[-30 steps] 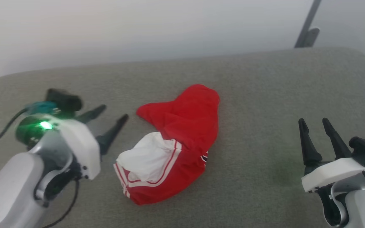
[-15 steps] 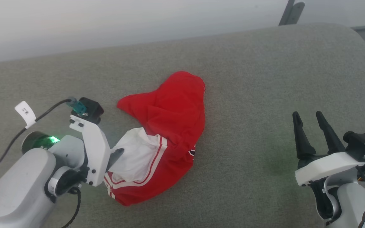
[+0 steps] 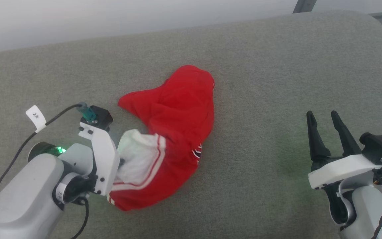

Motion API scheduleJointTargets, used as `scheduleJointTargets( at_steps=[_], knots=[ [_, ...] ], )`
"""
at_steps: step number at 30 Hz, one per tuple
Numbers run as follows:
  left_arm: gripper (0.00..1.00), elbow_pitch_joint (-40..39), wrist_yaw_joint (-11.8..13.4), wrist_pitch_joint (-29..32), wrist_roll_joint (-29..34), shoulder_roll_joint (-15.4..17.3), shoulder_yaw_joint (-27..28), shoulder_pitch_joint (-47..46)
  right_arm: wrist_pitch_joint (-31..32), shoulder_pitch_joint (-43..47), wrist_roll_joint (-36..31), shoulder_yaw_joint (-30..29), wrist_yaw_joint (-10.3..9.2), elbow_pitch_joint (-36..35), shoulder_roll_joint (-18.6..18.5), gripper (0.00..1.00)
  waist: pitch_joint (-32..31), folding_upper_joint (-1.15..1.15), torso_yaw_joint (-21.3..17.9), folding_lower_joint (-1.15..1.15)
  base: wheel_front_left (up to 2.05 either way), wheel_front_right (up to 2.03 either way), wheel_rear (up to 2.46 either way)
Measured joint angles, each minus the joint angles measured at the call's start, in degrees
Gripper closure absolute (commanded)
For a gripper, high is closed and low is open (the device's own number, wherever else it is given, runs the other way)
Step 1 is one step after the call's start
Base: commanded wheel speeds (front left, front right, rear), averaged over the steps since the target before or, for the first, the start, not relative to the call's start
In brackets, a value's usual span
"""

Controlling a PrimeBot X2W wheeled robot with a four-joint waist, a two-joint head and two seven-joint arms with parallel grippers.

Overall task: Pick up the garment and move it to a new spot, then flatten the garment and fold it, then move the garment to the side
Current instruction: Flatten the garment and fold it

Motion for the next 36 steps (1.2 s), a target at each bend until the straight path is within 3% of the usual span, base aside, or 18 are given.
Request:
scheduleJointTargets(
  at_steps=[6, 11, 20, 28, 36],
  knots=[
    [1.00, -0.46, 0.88, -1.04, -1.75, -0.12, 2.11, -0.90, -0.29, -0.42, 0.15, -0.20, 0.00, 0.99, -0.46, 0.00, -0.18, 0.00, 0.82, 0.00, 0.00, 0.00, 0.00],
    [1.00, -2.25, 3.57, -2.88, -3.05, 0.11, 5.63, -1.29, -0.45, -0.03, 0.08, -0.73, 0.00, 1.04, -0.54, 0.00, -0.80, 0.00, 1.89, 0.00, 0.00, 0.00, 0.00],
    [1.00, -0.57, 6.81, -8.38, -3.45, 5.58, 12.58, 0.20, -0.45, 0.15, -0.02, -1.19, 0.00, 0.93, -0.51, 0.00, -1.54, 0.00, 3.12, 0.00, 0.00, 0.00, 0.00],
    [1.00, 7.23, 6.68, -14.90, -2.48, 9.28, 16.15, 1.83, -0.44, 0.15, -0.02, -1.15, 0.00, 0.87, -0.52, 0.00, -1.25, 0.00, 3.16, 0.00, 0.00, 0.00, 0.00],
    [1.00, 16.03, 5.45, -18.70, -1.69, 8.69, 16.18, 1.89, -0.44, 0.09, 0.04, -0.68, 0.01, 0.94, -0.60, 0.00, -1.02, 0.00, 2.79, 0.00, 0.00, 0.00, 0.00]
  ],
)
